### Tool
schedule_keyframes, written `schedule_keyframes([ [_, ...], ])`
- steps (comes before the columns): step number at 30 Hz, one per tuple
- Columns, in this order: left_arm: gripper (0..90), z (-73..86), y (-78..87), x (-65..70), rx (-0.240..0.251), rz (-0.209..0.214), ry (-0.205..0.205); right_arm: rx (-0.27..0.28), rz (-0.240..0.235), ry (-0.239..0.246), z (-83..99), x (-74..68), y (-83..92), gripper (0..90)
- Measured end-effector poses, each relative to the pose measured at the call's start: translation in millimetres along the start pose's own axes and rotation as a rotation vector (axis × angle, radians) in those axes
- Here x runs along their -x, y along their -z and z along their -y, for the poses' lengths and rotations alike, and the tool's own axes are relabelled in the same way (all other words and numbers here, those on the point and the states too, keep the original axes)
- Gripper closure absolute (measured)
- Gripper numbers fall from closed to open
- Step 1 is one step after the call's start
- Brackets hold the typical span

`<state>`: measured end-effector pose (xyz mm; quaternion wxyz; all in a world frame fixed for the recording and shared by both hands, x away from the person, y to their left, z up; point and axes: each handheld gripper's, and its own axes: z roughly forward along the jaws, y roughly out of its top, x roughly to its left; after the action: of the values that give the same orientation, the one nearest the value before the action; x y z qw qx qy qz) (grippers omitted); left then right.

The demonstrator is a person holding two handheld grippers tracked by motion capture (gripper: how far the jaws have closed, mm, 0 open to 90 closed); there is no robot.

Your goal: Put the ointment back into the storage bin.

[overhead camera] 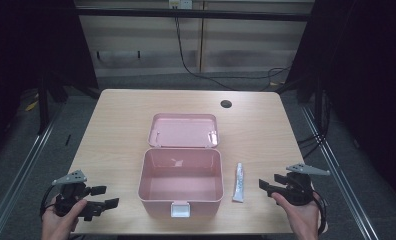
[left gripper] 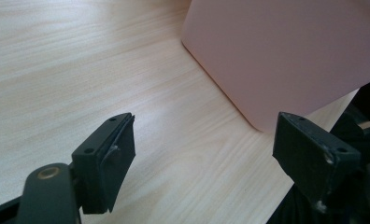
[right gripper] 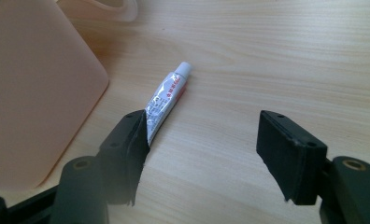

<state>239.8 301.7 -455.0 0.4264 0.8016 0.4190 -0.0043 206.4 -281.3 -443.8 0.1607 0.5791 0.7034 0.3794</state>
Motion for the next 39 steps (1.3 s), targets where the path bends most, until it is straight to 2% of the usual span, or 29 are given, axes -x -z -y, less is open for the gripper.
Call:
schedule_keyframes([
  [4,20.8,0.9,1.3,-0.2,-0.006,0.008,-0.009,0.0,-0.01,-0.001,-0.9,0.0,0.4,36.7],
  [5,20.8,1.2,1.1,1.0,-0.004,0.013,-0.003,0.001,-0.034,-0.002,-1.3,1.2,-0.7,36.9],
  [7,20.8,1.3,1.2,1.0,-0.003,0.015,-0.005,-0.001,-0.052,0.001,-2.0,0.8,-1.0,37.2],
  [8,20.8,1.5,1.4,0.5,-0.002,0.015,-0.003,-0.018,-0.055,0.03,-3.8,-1.3,-2.2,39.3],
  [12,20.8,1.6,1.3,0.8,-0.001,0.019,0.001,-0.044,-0.086,0.054,-6.1,-3.5,-4.8,44.4],
  [14,20.8,1.0,1.3,0.3,-0.01,0.024,-0.008,-0.06,-0.079,0.053,-7.7,-5.4,-6.8,46.3],
  [17,20.8,1.4,1.5,-0.3,0.002,0.016,0.008,-0.094,-0.063,0.05,-13.3,-7.0,-12.0,49.0],
  [21,20.8,3.0,2.5,-1.2,-0.003,0.013,0.009,-0.117,-0.057,0.046,-23.8,-12.6,-10.7,51.8],
  [22,20.8,2.8,2.3,-0.7,-0.007,0.014,0.006,-0.126,-0.058,0.052,-26.7,-14.1,-9.6,52.2],
  [24,20.8,2.8,0.9,0.6,-0.01,0.013,0.003,-0.153,-0.082,0.027,-34.3,-16.7,-8.4,56.7],
  [26,20.8,3.1,0.8,0.9,-0.011,0.013,0.002,-0.161,-0.079,0.034,-35.9,-17.5,-8.8,56.5],
  [29,20.8,3.8,1.1,-0.1,-0.013,0.016,0.004,-0.201,-0.074,0.03,-40.5,-20.5,-10.7,55.0],
  [31,20.8,3.9,0.8,-0.2,-0.012,0.013,0.01,-0.236,-0.091,0.022,-43.6,-21.0,-13.9,52.5],
  [34,20.8,3.6,0.2,1.3,-0.015,0.015,0.004,-0.268,-0.091,0.032,-47.4,-22.3,-20.6,50.8],
  [39,20.8,3.5,-0.1,0.2,-0.022,0.016,0.004,-0.313,-0.092,-0.002,-53.4,-23.7,-25.6,50.6],
])
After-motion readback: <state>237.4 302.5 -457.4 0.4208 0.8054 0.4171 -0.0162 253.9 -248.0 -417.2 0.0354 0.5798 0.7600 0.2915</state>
